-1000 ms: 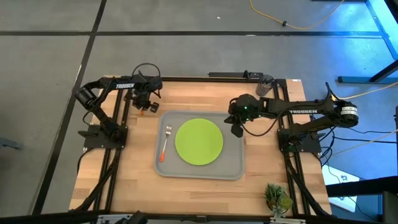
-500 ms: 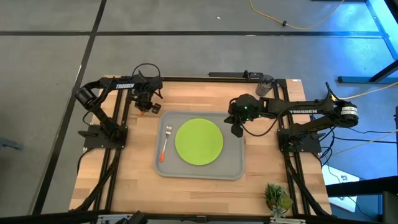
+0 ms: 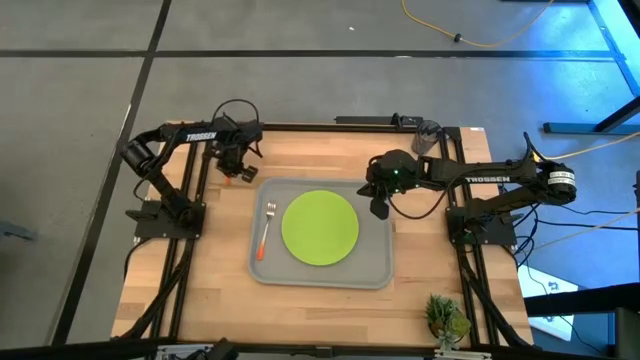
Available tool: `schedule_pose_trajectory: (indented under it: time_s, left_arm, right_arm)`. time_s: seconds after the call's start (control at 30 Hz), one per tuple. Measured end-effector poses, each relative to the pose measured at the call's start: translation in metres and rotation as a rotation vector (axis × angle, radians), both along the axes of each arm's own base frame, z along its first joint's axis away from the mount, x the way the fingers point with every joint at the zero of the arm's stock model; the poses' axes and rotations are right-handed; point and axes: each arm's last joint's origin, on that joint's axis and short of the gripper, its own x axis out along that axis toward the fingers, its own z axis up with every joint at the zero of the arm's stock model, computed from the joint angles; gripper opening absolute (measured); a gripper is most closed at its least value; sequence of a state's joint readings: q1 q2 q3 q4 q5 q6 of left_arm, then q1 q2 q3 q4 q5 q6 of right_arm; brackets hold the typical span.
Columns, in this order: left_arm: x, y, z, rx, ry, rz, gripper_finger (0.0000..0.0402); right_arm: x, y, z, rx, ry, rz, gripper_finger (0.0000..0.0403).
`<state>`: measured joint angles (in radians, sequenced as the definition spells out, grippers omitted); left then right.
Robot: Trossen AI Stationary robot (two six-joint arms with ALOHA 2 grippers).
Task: Pick and place plate/cup/fork/spoon on tray
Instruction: Put the orange spoon on the gray serving tray to the right side of the orange fork
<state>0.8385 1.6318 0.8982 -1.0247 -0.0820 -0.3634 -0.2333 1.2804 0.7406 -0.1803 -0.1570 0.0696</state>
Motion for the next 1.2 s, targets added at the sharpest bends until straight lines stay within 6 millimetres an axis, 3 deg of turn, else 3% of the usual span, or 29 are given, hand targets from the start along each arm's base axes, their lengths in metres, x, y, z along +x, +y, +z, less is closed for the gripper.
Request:
schedule_pose_trajectory:
  time_s: [0.27,0.47,0.67,1.2]
  left_arm:
    - [-0.008,0.001,0.002,0.116,0.152,0.177,0.0061]
    - [-0.007,0.001,0.001,0.063,0.111,0.134,0.0058]
    - [-0.005,0.012,0.0,0.19,0.077,0.209,0.006]
    - [-0.008,0.03,-0.001,0.278,-0.014,0.279,0.0056]
  right_arm:
    - [0.001,0.0,0.001,-0.002,-0.008,0.0,0.0006]
    - [0.001,0.0,0.001,-0.002,-0.008,0.0,0.0006]
    - [0.002,0.0,0.002,-0.006,-0.025,0.0,0.0006]
    - [0.002,0.0,0.002,-0.003,-0.027,-0.003,0.0006]
